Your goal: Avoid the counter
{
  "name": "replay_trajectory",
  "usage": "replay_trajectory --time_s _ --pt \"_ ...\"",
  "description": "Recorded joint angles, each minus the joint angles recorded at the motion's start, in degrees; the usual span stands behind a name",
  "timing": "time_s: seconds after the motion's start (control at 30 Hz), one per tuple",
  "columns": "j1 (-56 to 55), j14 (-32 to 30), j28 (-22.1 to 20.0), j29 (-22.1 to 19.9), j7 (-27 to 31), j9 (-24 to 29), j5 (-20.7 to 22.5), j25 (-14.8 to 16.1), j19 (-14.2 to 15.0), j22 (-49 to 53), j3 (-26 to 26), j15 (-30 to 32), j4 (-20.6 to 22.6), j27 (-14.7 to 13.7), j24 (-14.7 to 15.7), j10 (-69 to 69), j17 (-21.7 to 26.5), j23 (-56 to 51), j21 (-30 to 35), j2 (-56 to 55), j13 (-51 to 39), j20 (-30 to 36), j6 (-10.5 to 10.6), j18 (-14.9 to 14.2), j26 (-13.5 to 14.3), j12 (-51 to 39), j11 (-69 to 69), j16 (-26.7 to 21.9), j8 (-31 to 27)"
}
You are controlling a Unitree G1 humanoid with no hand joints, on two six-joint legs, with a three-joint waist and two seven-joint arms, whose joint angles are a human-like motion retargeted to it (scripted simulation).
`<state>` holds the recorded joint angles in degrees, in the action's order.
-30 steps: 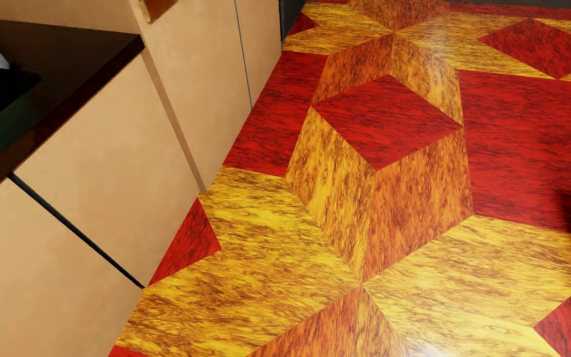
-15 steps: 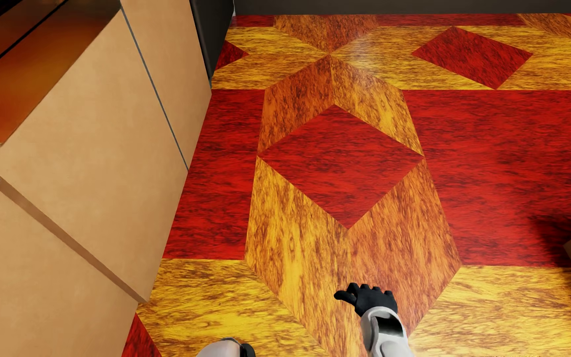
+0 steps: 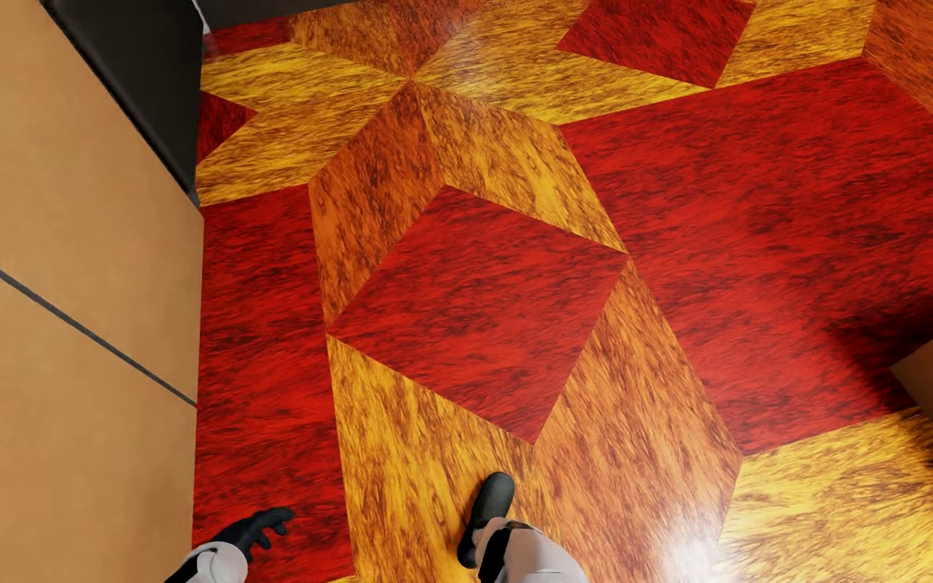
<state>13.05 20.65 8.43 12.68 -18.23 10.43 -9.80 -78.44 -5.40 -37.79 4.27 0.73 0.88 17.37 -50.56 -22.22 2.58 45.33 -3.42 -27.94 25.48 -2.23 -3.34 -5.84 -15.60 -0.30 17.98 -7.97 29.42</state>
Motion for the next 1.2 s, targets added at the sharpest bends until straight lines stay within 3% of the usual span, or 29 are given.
replay_trajectory --time_s 0.03,0.07,0.13,0.17,0.2,0.23,0.27,0.33,0.37,0.4,0.43,0.53,0.57,0.6,0.67,0.7,0.73,0.77,0.8,0.83,0.87,0.9,0.93,0.97,1.0,1.07,1.1,1.13,1.2 --pt "1.3 -3.6 0.3 -2.3 0.0 -0.1 0.4 0.3 -6.5 -0.6 0.4 3.2 -1.3 0.8 0.1 -3.9 -1.4 -2.5 -2.0 2.1 -0.3 0.1 0.6 -0.3 0.0 1.5 2.3 0.2 1.1" --pt "0.3 -9.5 1.4 -5.5 0.5 -0.2 1.0 2.3 -8.7 -1.4 1.0 2.2 -3.4 1.5 0.1 -11.0 -3.7 -5.2 -4.5 3.3 -0.8 0.2 1.5 0.9 -0.5 3.0 5.6 0.1 0.7" --pt "-6.1 -20.6 2.9 -10.6 2.3 -0.1 4.9 8.8 -8.8 -2.1 1.4 -3.9 -9.2 1.7 -1.3 -32.9 -7.7 -7.9 -8.4 6.2 -4.2 0.2 3.7 3.0 -1.8 7.1 11.1 0.4 -1.5" --pt "-11.1 -25.1 3.4 -10.5 5.1 0.0 7.7 11.4 -8.8 -2.2 1.2 -6.0 -10.4 2.4 -1.8 -42.7 -8.4 -7.6 -8.9 8.4 -7.5 0.1 4.6 4.9 -1.9 9.1 11.5 1.2 -3.2" --pt "-15.9 -22.2 3.6 -9.4 7.7 0.1 10.6 11.5 -8.8 -2.3 0.8 -7.5 -11.1 2.5 -2.1 -50.0 -8.1 -5.5 -7.9 11.3 -11.5 -0.1 5.4 5.4 -2.0 11.0 10.8 2.3 -5.2" --pt "-20.7 -19.3 3.9 -6.5 10.4 0.1 13.6 8.1 -8.7 -2.3 0.2 -8.5 -11.2 2.1 -2.5 -55.3 -7.0 -2.8 -3.9 14.6 -15.9 -0.1 6.0 7.1 -1.9 12.6 9.3 3.1 -7.7" --pt "-25.1 -19.2 4.0 -2.9 12.5 0.1 16.2 2.0 -8.6 -2.2 -0.5 -9.3 -12.0 1.2 -2.7 -58.2 -5.6 -1.6 2.2 17.9 -20.0 0.0 6.4 7.9 -1.8 13.9 7.6 3.9 -10.8" --pt "-32.7 -20.1 3.5 0.7 15.4 -0.1 20.5 -15.9 -8.3 -1.1 -2.3 -11.0 -14.2 -7.8 -3.0 -56.7 -1.8 -6.3 18.1 23.8 -27.2 0.0 7.1 8.8 -1.7 15.7 5.4 5.1 -18.2" --pt "-35.5 -19.2 3.3 -1.5 15.3 -0.2 21.9 -21.3 -8.0 0.0 -3.2 -12.1 -15.3 -11.2 -2.9 -52.1 -1.1 -12.2 22.9 26.5 -29.6 0.2 7.3 9.9 -1.0 16.5 4.8 5.5 -22.3" --pt "-37.6 -18.9 2.8 -4.9 14.6 -0.3 23.0 -20.9 -7.7 1.1 -3.9 -13.4 -16.3 -13.5 -2.7 -45.3 -1.6 -18.5 24.9 28.9 -30.9 0.4 7.5 10.4 -0.4 17.4 4.6 5.7 -26.1" --pt "-38.9 -18.8 2.3 -8.6 13.5 -0.2 23.8 -15.2 -7.4 2.3 -4.4 -14.7 -16.8 -16.0 -2.2 -35.6 -2.6 -24.1 25.2 31.0 -31.5 0.5 7.7 10.5 0.3 18.1 4.4 5.7 -29.5" --pt "-37.6 -21.3 2.6 -9.7 14.7 -0.3 24.2 16.1 -6.6 3.4 -4.6 -17.4 -12.5 -20.2 -3.1 6.0 -3.9 -33.8 23.2 37.5 -31.5 2.7 8.1 5.9 0.7 18.1 1.3 4.8 -36.1" --pt "-38.3 -19.3 3.6 -8.8 14.9 -0.2 24.1 23.0 -6.4 3.3 -4.4 -17.9 -11.0 -19.7 -5.0 13.1 -2.8 -36.0 23.0 39.8 -30.9 4.3 8.2 0.9 0.7 17.6 0.3 3.9 -37.2" --pt "-39.1 -18.7 4.5 -9.9 12.7 0.0 23.6 25.7 -6.0 3.2 -4.1 -18.2 -9.9 -18.5 -6.3 14.3 -1.2 -37.7 22.5 41.9 -29.8 5.1 8.2 0.2 0.2 16.9 0.2 3.5 -37.5" --pt "-39.9 -25.9 3.6 -11.7 13.3 0.2 21.9 24.4 -5.6 4.0 -4.3 -16.7 -7.8 -13.9 -4.8 7.1 1.6 -35.8 20.7 46.2 -27.1 2.1 7.8 5.8 -1.3 16.6 1.8 4.9 -37.6" --pt "-39.7 -29.6 2.2 -12.0 13.2 0.3 20.8 21.8 -5.5 4.9 -4.5 -14.6 -7.7 -9.9 -3.0 1.6 2.2 -31.6 19.7 47.7 -26.1 -0.5 7.3 5.9 -2.0 17.4 4.5 6.1 -37.3" --pt "-39.5 -26.9 0.7 -11.7 11.6 0.4 19.5 18.8 -5.1 5.9 -4.8 -10.4 -8.4 -5.5 -0.7 -4.1 2.4 -24.6 19.0 48.0 -25.7 -3.2 6.5 6.2 -2.3 18.9 9.0 7.5 -36.7" --pt "-39.0 -22.3 -0.6 -11.5 9.8 0.7 18.0 17.4 -2.3 6.5 -5.3 -5.5 -9.2 -0.5 1.3 -9.2 1.5 -15.5 16.8 45.8 -25.9 -5.8 5.6 6.9 -2.5 20.2 17.0 8.6 -35.4" --pt "-37.7 -19.0 -1.5 -9.1 7.8 0.9 15.7 15.6 4.1 5.8 -5.8 -1.1 -9.6 7.2 2.4 -11.9 0.8 -5.0 14.5 41.2 -26.6 -7.4 4.6 6.6 -3.0 20.8 28.2 9.5 -33.1" --pt "-35.7 -16.4 -1.8 -4.7 5.7 1.0 12.2 9.7 9.6 4.1 -6.4 4.3 -9.8 10.4 2.7 -12.8 2.3 6.3 12.9 35.5 -27.3 -8.2 3.7 6.4 -3.7 20.6 39.3 10.1 -30.0" --pt "-33.5 -14.3 -1.1 3.8 3.9 1.1 8.0 1.9 8.9 2.1 -6.6 6.8 -9.7 11.0 1.6 -12.8 3.3 13.3 18.4 29.5 -27.1 -8.1 2.7 6.5 -4.5 19.3 47.9 9.4 -27.2" --pt "-31.2 -12.4 0.5 9.7 2.7 1.2 4.6 -5.4 6.4 0.4 -6.4 3.7 -9.4 3.8 -0.7 -12.3 5.8 14.9 24.5 24.0 -25.7 -6.9 1.7 6.6 -4.5 18.0 53.8 7.8 -24.5" --pt "-28.8 -11.0 1.3 9.4 1.9 1.2 2.1 -8.4 5.6 -0.8 -5.8 1.8 -8.9 -4.1 -2.8 -11.2 8.4 11.8 25.4 18.9 -22.9 -6.2 0.9 6.5 -3.4 16.7 57.1 6.2 -22.2" --pt "-26.3 -9.9 1.3 7.0 1.2 1.2 0.8 -4.6 5.5 -0.9 -4.9 1.7 -8.1 -7.3 -3.6 -9.7 9.3 8.2 18.9 14.3 -19.0 -5.6 0.2 6.3 -3.0 15.9 58.0 5.7 -20.6" --pt "-23.8 -8.9 0.9 4.7 0.7 1.1 0.4 2.1 6.5 -1.0 -4.0 2.0 -7.2 -7.2 -3.7 -8.3 8.5 4.5 9.6 10.2 -14.2 -5.4 -0.4 6.0 -1.8 15.6 56.3 5.3 -19.7" --pt "-19.2 -6.6 0.5 -0.7 0.2 0.8 0.6 16.0 6.1 -1.1 -2.7 -0.4 -5.8 -2.7 -3.4 -5.9 2.9 -1.8 -6.3 4.0 -6.8 -5.9 -1.0 5.3 -1.1 13.6 45.5 5.0 -18.7" --pt "-17.2 -5.4 0.4 -5.1 0.2 0.6 -0.1 20.2 5.0 -1.2 -2.2 -0.7 -5.2 -0.7 -3.5 -4.9 0.4 -4.3 -10.3 2.5 -4.4 -5.5 -1.2 4.8 -1.2 12.0 36.2 4.6 -17.3" --pt "-15.4 -4.5 0.6 -9.8 0.2 0.4 -1.0 22.4 5.2 -1.5 -1.8 -0.4 -4.7 1.0 -3.8 -3.8 -1.9 -6.0 -12.1 2.8 -2.6 -4.8 -1.3 4.3 -1.4 10.1 23.9 4.0 -14.3" --pt "-11.8 -2.9 1.0 -13.7 0.8 0.1 -1.6 21.8 5.3 -3.8 -1.4 4.9 -3.1 4.1 -5.1 -1.2 -5.0 -6.7 -11.4 4.9 -0.4 -2.2 -1.5 3.4 -2.1 5.1 -3.1 2.9 -7.9"
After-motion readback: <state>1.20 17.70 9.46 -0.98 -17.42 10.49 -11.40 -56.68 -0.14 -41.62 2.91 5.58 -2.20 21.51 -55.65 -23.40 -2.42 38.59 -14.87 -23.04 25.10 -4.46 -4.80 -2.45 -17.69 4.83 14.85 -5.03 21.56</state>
